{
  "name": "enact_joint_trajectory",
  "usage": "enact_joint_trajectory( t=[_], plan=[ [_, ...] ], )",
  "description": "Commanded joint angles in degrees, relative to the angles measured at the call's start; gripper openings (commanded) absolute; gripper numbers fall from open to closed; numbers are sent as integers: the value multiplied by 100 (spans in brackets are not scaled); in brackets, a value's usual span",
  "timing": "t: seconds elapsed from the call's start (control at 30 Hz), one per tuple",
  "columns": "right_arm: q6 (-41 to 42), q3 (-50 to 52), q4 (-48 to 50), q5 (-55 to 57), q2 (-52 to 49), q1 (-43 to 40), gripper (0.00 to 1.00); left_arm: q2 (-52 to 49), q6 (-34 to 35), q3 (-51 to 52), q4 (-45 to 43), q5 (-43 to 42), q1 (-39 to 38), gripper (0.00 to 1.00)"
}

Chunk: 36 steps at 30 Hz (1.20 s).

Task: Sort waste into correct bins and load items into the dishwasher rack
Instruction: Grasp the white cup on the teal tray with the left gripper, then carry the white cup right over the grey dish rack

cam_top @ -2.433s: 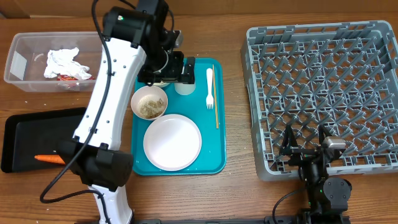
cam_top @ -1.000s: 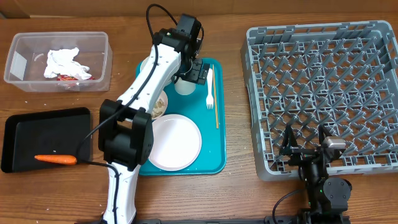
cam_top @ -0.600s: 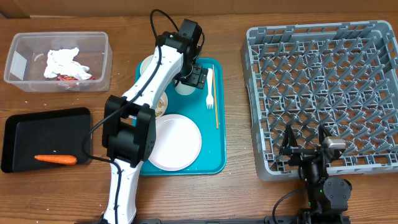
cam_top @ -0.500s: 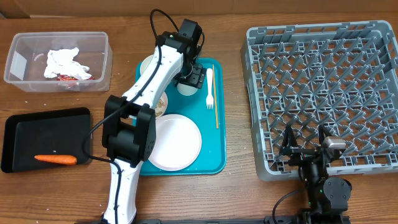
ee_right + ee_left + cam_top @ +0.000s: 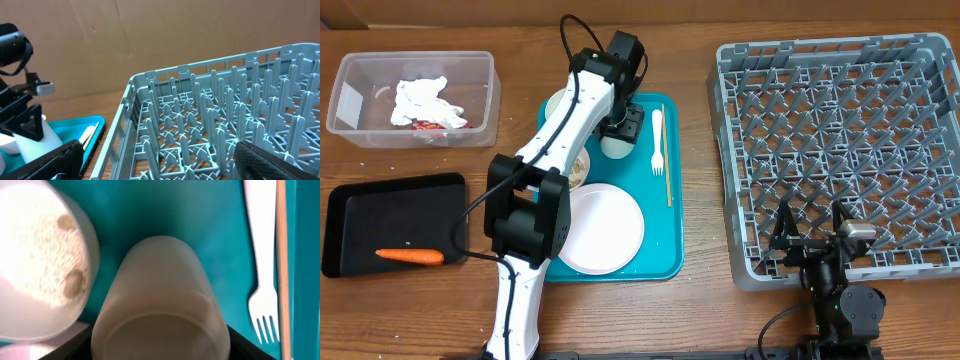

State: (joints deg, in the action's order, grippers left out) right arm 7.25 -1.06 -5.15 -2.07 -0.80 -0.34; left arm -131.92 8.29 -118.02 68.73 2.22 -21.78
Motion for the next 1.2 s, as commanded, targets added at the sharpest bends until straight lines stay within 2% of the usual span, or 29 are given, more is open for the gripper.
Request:
enact_joint_trajectory(
  t=[0.0, 0.23, 0.47, 0.63, 0.9, 1.03, 1.17],
  plan=[
    [-20, 61, 42, 52, 63, -15, 100, 13, 422, -920, 535, -103, -37, 24],
    [-20, 61, 42, 52, 63, -15, 100, 417, 704, -1937, 1440, -420, -4, 26],
    [-20, 61, 42, 52, 63, -15, 100, 918, 807, -1952, 1976, -461, 444, 26],
    [-20, 61, 42, 52, 63, -15, 100, 946, 647, -1952, 2168, -1296, 560, 25],
    [-20, 61, 42, 52, 63, -15, 100, 944, 745, -1952, 1283, -2098, -22, 29],
    [-20, 61, 42, 52, 63, -15, 100, 940, 1169, -1912, 138, -2074, -610, 33],
    [-20, 61, 42, 52, 63, -15, 100, 887, 1617, -1897, -855, -1602, -1145, 34]
  ],
)
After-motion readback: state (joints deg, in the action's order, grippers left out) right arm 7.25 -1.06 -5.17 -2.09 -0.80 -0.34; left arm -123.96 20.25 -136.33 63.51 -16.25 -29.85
